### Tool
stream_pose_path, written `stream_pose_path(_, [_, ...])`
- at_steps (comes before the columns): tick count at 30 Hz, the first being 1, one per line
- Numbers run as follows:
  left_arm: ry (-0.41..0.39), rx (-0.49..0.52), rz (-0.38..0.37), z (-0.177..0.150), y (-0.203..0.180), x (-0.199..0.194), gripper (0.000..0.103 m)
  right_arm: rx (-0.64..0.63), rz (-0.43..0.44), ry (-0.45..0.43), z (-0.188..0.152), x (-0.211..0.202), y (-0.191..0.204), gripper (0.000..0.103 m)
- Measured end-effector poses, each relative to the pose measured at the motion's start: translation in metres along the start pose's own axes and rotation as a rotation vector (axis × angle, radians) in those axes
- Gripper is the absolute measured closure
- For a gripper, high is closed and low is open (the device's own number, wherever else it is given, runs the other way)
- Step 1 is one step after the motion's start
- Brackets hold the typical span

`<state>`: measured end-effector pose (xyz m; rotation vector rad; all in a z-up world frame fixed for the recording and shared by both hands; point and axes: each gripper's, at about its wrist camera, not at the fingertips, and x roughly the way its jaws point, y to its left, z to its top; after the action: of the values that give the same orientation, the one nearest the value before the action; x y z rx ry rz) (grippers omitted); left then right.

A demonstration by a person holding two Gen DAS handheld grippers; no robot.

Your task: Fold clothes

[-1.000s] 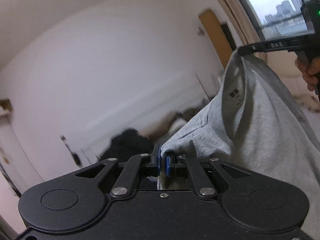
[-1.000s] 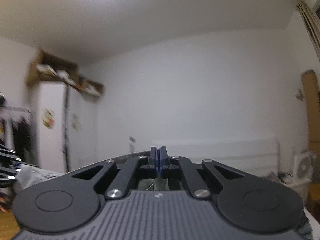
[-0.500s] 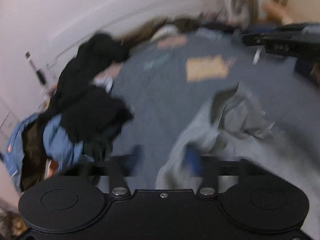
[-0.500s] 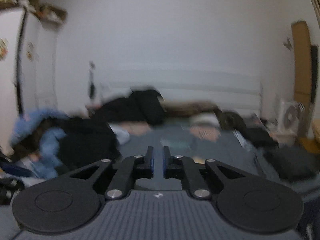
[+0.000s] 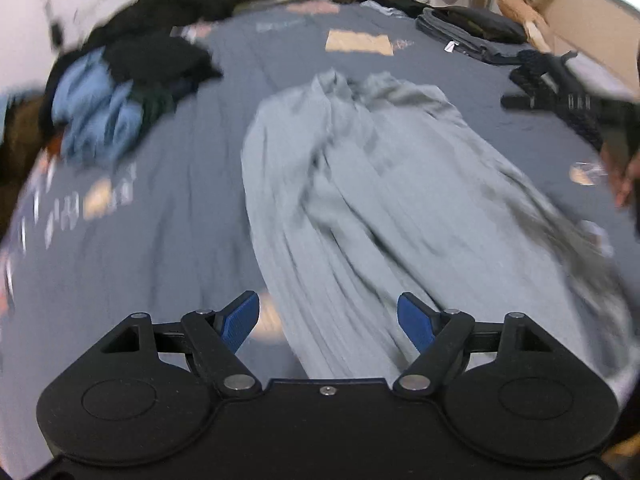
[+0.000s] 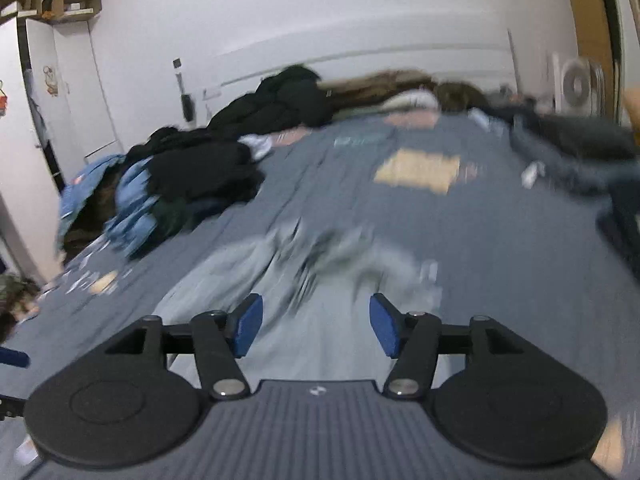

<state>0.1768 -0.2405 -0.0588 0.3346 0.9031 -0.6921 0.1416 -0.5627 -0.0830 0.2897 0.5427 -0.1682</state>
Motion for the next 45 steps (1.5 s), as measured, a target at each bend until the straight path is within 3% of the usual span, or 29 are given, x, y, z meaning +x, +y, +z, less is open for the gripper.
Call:
stream_pose_path(3, [0.025, -0.113, -0.017, -0.042, -0.016, -0.030, 0.028, 0.031, 0.045, 0.042, -0.038, -0.045, 0.020, 0.042])
stream_pose_path(5, [0.029, -0.099, 0.015, -0.066, -0.040, -0.043, 0.028, 0.055, 0.070, 0.075, -0.056, -0.066, 0.035, 0.041])
stream_pose_path(8, [0.031, 0.081, 0.115, -0.088, -0.084, -0.045, 0.029, 0.085, 0.124, 0.118, -0.079, -0.086, 0.055, 0.040])
stream_pose_path(12, [0.057, 0.239, 0.144, -0.112, -0.117, -0.032, 0.036, 0.062, 0.151, 0.149, -0.098, -0.100, 0.073, 0.039])
stream_pose_path(18, [0.073, 0.302, 0.138, -0.140, -0.133, -0.007, 0.047, 0.110, 0.191, 0.136, -0.127, -0.116, 0.071, 0.037])
stream_pose_path(20, [0.075, 0.337, 0.174, -0.147, -0.138, 0.000, 0.048, 0.118, 0.194, 0.119, -0.136, -0.118, 0.069, 0.037])
stream_pose_path(25, [0.092, 0.372, 0.213, -0.157, -0.142, 0.015, 0.063, 0.074, 0.172, 0.120, -0.148, -0.115, 0.067, 0.036])
stream_pose_path(27, [0.107, 0.368, 0.220, -0.159, -0.141, 0.021, 0.084, 0.053, 0.162, 0.114, -0.148, -0.116, 0.068, 0.036])
stream_pose_path(30, [0.116, 0.333, 0.215, -0.156, -0.132, 0.021, 0.097, 0.050, 0.165, 0.088, -0.146, -0.117, 0.068, 0.036])
stream_pose_path(33, [0.087, 0.266, 0.215, -0.146, -0.113, 0.004, 0.099, 0.061, 0.170, 0.083, -0.145, -0.116, 0.068, 0.036])
stream_pose_path(41, [-0.086, 0.124, 0.417, -0.074, 0.011, -0.106, 0.099, 0.041, 0.185, 0.088, -0.147, -0.119, 0.072, 0.036])
stream_pose_path(45, [-0.126, 0.030, 0.637, -0.034, 0.106, -0.150, 0.099, 0.034, 0.188, 0.091, -0.147, -0.121, 0.073, 0.036])
